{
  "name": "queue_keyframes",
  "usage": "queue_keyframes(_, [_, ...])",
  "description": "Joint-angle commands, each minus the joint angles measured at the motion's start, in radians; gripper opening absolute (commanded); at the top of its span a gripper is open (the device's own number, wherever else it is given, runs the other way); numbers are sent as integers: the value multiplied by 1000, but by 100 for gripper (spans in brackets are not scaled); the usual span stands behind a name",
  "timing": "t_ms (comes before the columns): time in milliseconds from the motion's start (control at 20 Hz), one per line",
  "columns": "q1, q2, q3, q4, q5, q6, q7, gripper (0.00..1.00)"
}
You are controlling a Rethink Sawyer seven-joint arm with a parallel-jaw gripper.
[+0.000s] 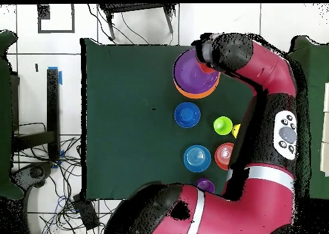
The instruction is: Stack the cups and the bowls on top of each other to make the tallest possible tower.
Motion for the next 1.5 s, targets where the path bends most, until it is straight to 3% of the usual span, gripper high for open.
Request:
queue_keyframes(50, [30,30,52,36,-35,74,-39,0])
queue_keyframes(600, [35,-17,66,117,-12,95,-32,0])
queue_keyframes(1500, [46,-24,81,163,-20,92,-64,0])
